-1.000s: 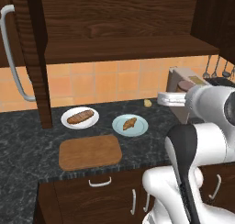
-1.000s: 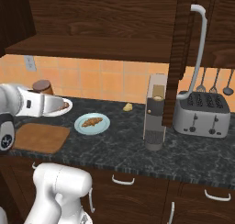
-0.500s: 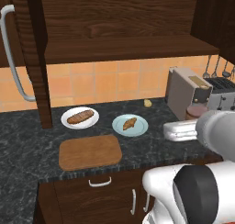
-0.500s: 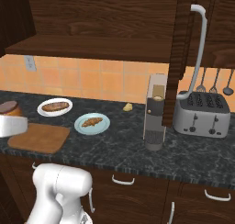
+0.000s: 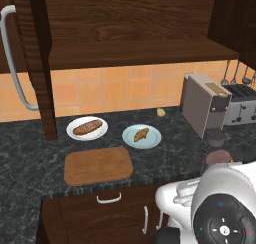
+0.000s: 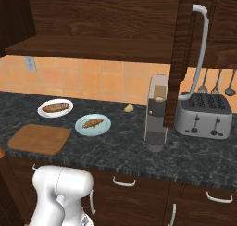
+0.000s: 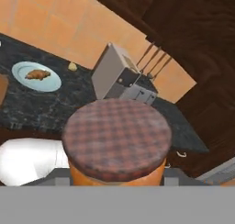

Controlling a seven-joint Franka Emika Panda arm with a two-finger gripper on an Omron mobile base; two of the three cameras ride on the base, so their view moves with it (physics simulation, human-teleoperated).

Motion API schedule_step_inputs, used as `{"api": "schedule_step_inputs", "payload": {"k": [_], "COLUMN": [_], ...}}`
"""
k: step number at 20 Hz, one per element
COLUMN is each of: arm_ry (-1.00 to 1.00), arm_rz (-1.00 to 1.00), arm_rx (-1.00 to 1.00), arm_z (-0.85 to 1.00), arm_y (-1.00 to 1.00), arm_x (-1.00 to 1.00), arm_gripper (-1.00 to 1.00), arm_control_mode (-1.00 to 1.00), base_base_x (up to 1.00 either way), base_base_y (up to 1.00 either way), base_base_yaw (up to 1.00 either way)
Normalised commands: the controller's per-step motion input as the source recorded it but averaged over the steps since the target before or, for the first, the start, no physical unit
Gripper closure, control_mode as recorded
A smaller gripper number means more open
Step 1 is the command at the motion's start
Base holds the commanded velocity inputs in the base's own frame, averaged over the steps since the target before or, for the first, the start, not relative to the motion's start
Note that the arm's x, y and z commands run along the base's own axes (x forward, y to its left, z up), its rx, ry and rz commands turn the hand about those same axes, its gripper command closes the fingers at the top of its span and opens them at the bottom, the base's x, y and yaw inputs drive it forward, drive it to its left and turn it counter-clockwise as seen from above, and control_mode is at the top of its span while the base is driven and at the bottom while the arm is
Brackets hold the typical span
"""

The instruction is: From the different types of pastries on the counter, select a croissant and place it on the cutting board. Then retrieve a jar of jam from the cabinet and place it alongside the croissant on the cutting board.

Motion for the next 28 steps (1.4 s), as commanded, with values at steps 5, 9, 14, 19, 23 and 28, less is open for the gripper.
{"api": "schedule_step_inputs", "payload": {"k": [5, 9, 14, 19, 23, 28], "arm_ry": [-0.23, -0.5, -0.41, -0.54, -0.18, 0.04], "arm_rz": [-0.18, -0.14, -0.13, -0.2, -0.03, 0.26], "arm_rx": [-0.46, -0.39, -0.05, 0.05, 0.19, 0.2], "arm_z": [-1.0, -1.0, -0.52, -0.03, -0.2, 0.01], "arm_y": [0.27, 0.31, 0.29, 0.04, 0.03, 0.15], "arm_x": [0.66, 0.99, 0.68, 0.29, 0.03, -0.04], "arm_gripper": [1.0, 1.0, 1.0, 1.0, 1.0, 1.0], "arm_control_mode": [-1.0, -1.0, -1.0, -1.0, -1.0, -1.0], "base_base_x": [0.0, 0.0, 0.0, 0.0, 0.0, 0.0], "base_base_y": [0.0, 0.0, 0.0, 0.0, 0.0, 0.0], "base_base_yaw": [0.0, 0.0, 0.0, 0.0, 0.0, 0.0]}}
